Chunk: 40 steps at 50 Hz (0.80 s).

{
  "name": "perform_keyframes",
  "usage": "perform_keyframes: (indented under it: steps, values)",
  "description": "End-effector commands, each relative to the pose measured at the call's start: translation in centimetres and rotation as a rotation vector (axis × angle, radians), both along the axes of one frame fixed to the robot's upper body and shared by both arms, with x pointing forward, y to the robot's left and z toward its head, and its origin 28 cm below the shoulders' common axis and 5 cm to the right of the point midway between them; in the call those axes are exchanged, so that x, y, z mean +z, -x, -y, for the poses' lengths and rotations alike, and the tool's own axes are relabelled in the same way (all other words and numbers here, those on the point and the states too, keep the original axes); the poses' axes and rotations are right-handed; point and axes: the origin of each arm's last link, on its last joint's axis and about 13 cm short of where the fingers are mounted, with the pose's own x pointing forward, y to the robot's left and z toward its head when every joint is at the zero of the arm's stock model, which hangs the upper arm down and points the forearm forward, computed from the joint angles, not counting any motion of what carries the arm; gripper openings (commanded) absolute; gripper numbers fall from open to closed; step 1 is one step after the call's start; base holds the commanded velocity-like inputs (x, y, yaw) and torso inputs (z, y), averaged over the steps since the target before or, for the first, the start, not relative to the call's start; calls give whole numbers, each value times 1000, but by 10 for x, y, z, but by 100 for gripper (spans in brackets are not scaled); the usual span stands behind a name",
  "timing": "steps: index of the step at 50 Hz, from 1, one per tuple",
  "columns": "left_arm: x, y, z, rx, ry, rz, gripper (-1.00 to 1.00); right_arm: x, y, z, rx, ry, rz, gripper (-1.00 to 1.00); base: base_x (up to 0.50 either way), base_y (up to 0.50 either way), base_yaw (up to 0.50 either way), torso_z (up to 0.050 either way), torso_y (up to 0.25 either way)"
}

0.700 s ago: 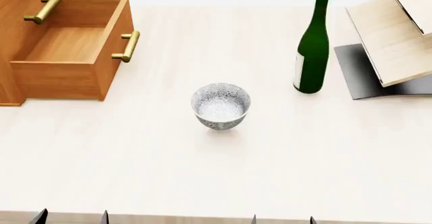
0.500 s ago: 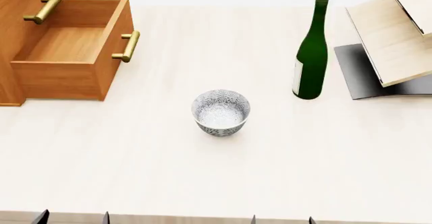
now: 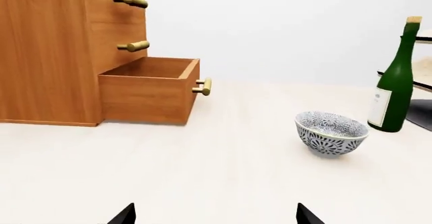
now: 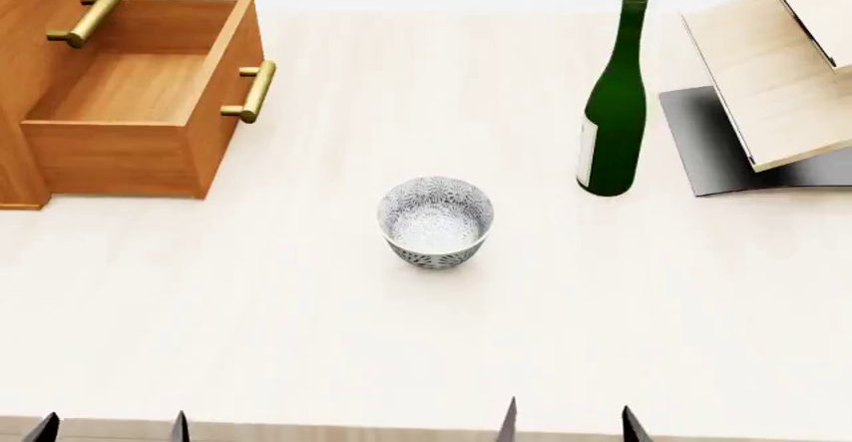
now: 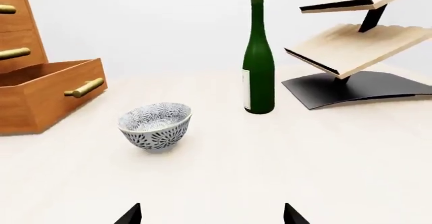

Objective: Put the bowl in the bottom drawer of the cabinet and close it.

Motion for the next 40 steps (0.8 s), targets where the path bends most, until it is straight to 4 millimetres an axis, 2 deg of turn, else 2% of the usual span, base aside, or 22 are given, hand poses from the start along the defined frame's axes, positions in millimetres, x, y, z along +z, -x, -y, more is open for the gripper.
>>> perform_keyframes:
  steps: [1,6,14,16,19,20,21,34,40]
  values:
    - [16,33,-1,13,-4,40,100,43,-6,5,5,7,53,100,0,0,0,0,0]
    - [18,52,-2,20,-15,62,100,86,-10,7,12,-13,124,100,0,0,0,0,0]
    - [11,71,-4,47,28,60,100,128,-5,8,24,49,148,100,0,0,0,0,0]
    - [8,72,-6,56,35,50,100,139,-4,8,23,48,169,100,0,0,0,0,0]
    - [-5,68,-9,85,28,8,100,149,-6,9,15,12,183,100,0,0,0,0,0]
    - [3,69,-8,44,43,51,100,156,-5,9,11,31,198,100,0,0,0,0,0]
    - [0,68,-8,63,42,27,100,159,-5,10,15,30,210,100,0,0,0,0,0]
    - [0,70,-7,17,59,40,100,188,-6,13,8,34,264,100,0,0,0,0,0]
    - [1,71,-7,10,64,44,100,189,-7,16,-1,22,269,100,0,0,0,0,0]
